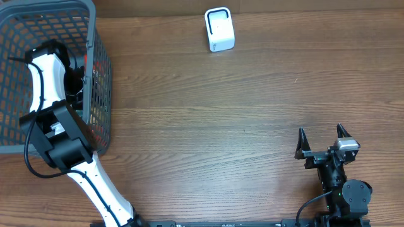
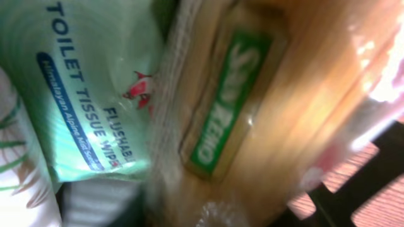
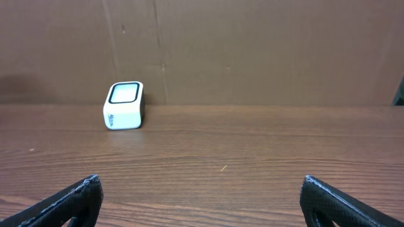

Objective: Scan the item barcode
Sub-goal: 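Reach the left gripper into the basket and grasp the San Remo pasta packet, then lift the pasta packet with the left gripper and place it near the scanner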

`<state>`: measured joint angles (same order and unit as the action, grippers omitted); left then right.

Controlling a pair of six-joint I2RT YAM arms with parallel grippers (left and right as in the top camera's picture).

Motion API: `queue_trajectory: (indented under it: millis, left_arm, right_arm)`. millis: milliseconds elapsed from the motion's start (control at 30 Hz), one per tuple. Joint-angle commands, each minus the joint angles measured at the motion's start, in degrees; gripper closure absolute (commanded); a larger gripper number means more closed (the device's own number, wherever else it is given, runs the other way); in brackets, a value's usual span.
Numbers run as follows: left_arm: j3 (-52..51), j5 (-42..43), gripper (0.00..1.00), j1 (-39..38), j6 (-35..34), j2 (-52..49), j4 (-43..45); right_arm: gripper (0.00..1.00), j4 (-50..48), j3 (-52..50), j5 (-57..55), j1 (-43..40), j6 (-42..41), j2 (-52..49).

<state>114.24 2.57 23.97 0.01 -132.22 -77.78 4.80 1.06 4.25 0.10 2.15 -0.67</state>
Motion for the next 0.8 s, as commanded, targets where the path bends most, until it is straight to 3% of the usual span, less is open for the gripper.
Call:
queue_trajectory:
  millis: [0, 200, 433, 567, 767]
  left_arm:
    - [-1.6, -1.3, 0.96, -0.5, -0.2, -1.2, -0.8]
    - [4.1, -1.3, 0.96, -0.4, -1.8, -1.2, -4.8]
    - [26.7, -1.1, 0.96, 0.0, -6.3, -1.1, -18.8]
    - [33.0, 3.3, 0.96, 0.0, -6.7, 4.1, -18.7]
    - [35.5, 1.0, 0.96, 1.4, -8.2, 16.2, -16.5]
  right_arm:
    - [0.00, -0.2, -0.6, 0.3, 0.2, 0.7, 0.5]
    - [0.00, -0.2, -0.6, 0.3, 0.2, 0.7, 0.5]
    - [0.00, -0.2, -0.6, 0.3, 0.2, 0.7, 0.5]
    - [0.00, -0.2, -0.6, 0.3, 0.2, 0.7, 0.5]
    - [0.00, -0.2, -0.6, 0.3, 0.2, 0.7, 0.5]
